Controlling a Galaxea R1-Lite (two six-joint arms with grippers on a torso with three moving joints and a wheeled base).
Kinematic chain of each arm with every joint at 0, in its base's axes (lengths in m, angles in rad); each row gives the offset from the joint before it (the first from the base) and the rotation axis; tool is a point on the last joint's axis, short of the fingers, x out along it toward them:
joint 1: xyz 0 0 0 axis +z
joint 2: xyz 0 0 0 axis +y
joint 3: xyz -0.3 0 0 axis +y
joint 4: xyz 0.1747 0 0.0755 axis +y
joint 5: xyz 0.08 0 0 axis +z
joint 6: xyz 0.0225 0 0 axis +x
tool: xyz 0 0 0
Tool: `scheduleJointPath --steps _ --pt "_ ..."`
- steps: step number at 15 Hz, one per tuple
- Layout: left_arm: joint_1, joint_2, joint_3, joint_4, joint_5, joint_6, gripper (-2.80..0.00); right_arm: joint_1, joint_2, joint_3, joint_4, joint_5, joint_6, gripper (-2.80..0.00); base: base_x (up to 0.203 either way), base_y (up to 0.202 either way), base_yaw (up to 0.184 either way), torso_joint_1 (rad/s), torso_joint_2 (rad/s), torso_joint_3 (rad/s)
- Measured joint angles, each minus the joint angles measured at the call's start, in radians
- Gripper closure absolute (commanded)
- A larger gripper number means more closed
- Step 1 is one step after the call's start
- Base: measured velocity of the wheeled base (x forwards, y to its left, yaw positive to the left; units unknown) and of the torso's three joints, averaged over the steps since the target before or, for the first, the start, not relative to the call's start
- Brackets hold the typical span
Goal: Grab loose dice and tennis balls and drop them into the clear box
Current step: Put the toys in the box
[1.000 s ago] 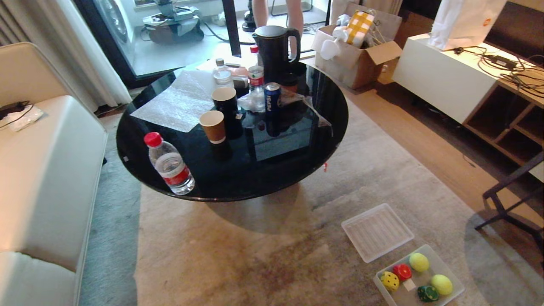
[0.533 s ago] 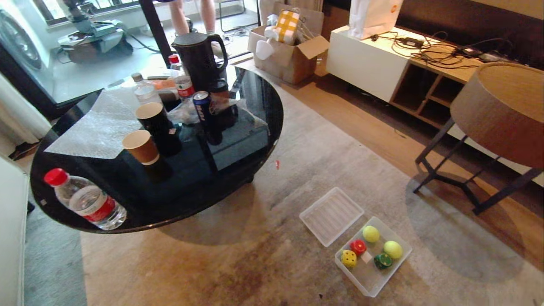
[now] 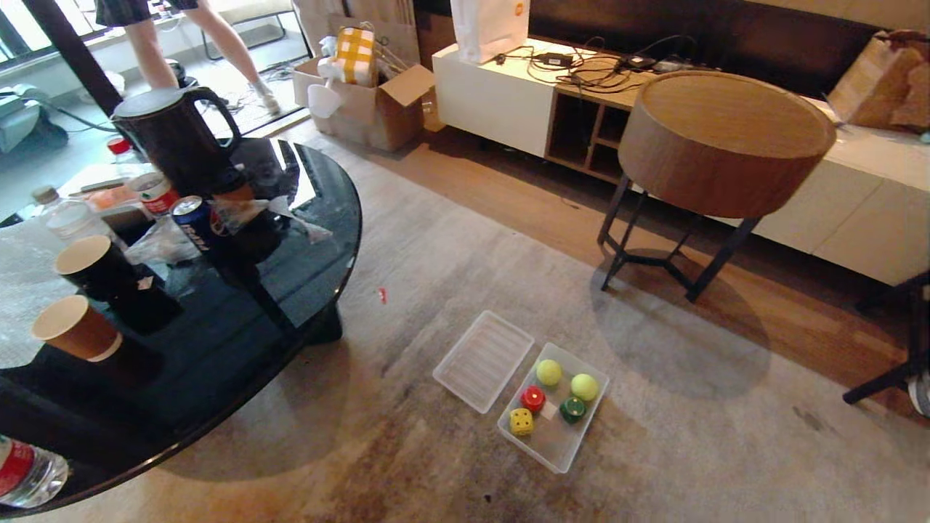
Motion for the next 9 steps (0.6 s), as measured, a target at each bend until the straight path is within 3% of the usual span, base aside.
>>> scheduleJointPath --steps 5,9 --pt "0.000 0.000 0.000 0.000 0.000 0.001 0.00 0.000 0.000 0.000 0.000 0.000 0.001 0.00 0.001 0.001 -0.017 0.000 0.00 0.002" --pt "0.000 0.000 0.000 0.000 0.000 0.001 0.00 0.000 0.000 0.000 0.000 0.000 0.001 0.00 0.000 0.000 0.000 0.000 0.00 -0.136"
